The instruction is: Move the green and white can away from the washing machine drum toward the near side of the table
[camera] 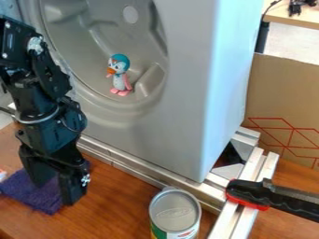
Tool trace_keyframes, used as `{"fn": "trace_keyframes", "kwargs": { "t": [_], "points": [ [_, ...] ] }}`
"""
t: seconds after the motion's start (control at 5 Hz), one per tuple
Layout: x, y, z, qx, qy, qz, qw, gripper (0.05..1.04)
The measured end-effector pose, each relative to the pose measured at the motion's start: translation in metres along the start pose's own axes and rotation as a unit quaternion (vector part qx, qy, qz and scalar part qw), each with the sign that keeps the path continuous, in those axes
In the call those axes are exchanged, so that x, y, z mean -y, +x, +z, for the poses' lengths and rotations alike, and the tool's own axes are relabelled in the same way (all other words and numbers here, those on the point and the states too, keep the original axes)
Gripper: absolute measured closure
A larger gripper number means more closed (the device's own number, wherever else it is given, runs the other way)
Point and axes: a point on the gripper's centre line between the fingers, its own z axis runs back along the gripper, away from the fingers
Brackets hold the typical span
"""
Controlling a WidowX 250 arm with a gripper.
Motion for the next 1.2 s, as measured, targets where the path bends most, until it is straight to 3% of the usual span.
{"fn": "trace_keyframes", "kwargs": {
  "t": [0.2, 0.4, 0.6, 1.0, 1.2],
  "points": [
    [0.001, -0.001, -0.003, -0.006, -0.001, 0.004, 1.0, 0.083],
    [0.034, 0.006, -0.011, -0.024, 0.02, -0.037, 0.9988, 0.083],
    [0.061, 0.016, -0.005, -0.02, 0.02, -0.077, 0.9966, 0.083],
    [0.099, 0.053, 0.008, 0.081, 0.017, -0.086, 0.9929, 0.083],
    [0.101, 0.068, 0.005, 0.151, 0.038, -0.073, 0.9851, 0.083]
  ]
}}
